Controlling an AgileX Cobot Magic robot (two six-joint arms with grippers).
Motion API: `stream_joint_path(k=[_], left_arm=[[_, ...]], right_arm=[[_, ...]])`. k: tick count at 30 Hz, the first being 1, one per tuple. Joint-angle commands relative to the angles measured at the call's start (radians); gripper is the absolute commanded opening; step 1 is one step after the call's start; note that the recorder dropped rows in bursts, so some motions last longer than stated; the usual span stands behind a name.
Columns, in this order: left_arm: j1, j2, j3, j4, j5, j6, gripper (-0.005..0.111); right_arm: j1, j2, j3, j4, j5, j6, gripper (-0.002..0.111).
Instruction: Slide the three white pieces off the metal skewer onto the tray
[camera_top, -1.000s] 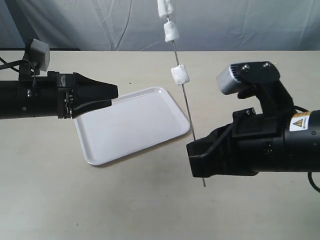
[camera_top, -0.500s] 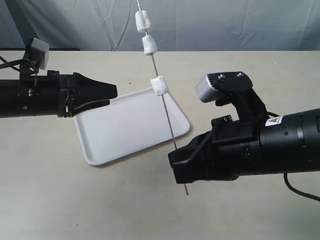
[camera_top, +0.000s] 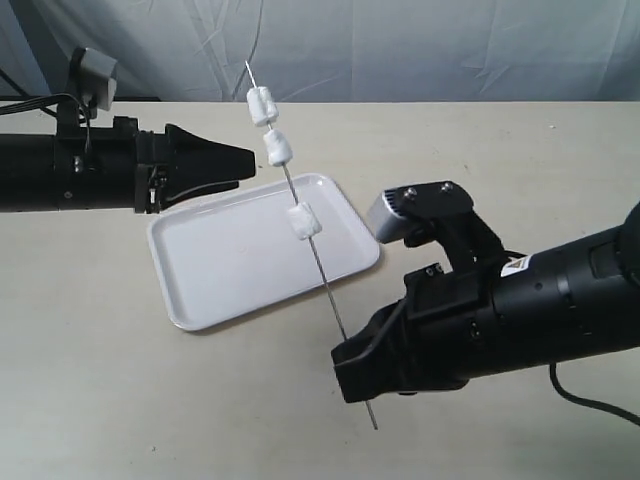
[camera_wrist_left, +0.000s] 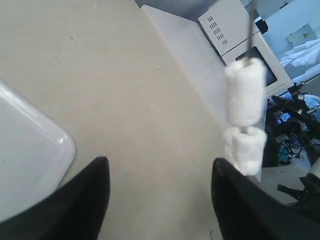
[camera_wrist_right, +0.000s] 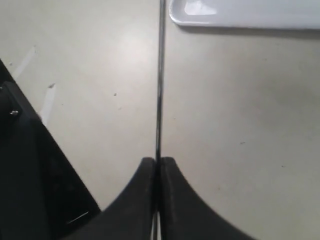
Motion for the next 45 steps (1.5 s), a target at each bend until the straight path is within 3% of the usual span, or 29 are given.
stream_joint_path(k=[1, 8, 13, 16, 21, 30, 45], left_arm=[[-0.006, 0.006, -0.009, -0.016, -0.025, 0.005, 0.058], [-0.006, 0.006, -0.009, -0.016, -0.085, -0.002, 0.058], [-0.006, 0.006, -0.009, -0.016, -0.179, -0.211, 0.058], [-0.006, 0.008, -0.011, -0.016, -0.205, -0.220, 0.058], [-0.006, 0.071, -0.020, -0.016, -0.160, -0.266, 0.058], [-0.006, 0.168, -0.078, -0.016, -0.042, -0.195, 0.058], [-0.006, 0.168, -0.112, -0.016, -0.071, -0.202, 0.056]], right_arm=[[-0.002, 0.073, 0.003, -0.019, -0.071, -0.008, -0.001], [-0.002, 0.193, 0.003, 0.000, -0.102, -0.008, -0.001], [-0.002, 0.227, 0.003, 0.070, -0.136, -0.045, -0.001], [-0.002, 0.227, 0.003, 0.118, -0.129, -0.087, -0.001], [-0.002, 0.227, 0.003, 0.156, -0.115, -0.110, -0.001], [-0.002, 0.253, 0.003, 0.156, -0.104, -0.112, -0.001], [-0.002, 0.321, -0.055, 0.372, -0.027, -0.331, -0.001]])
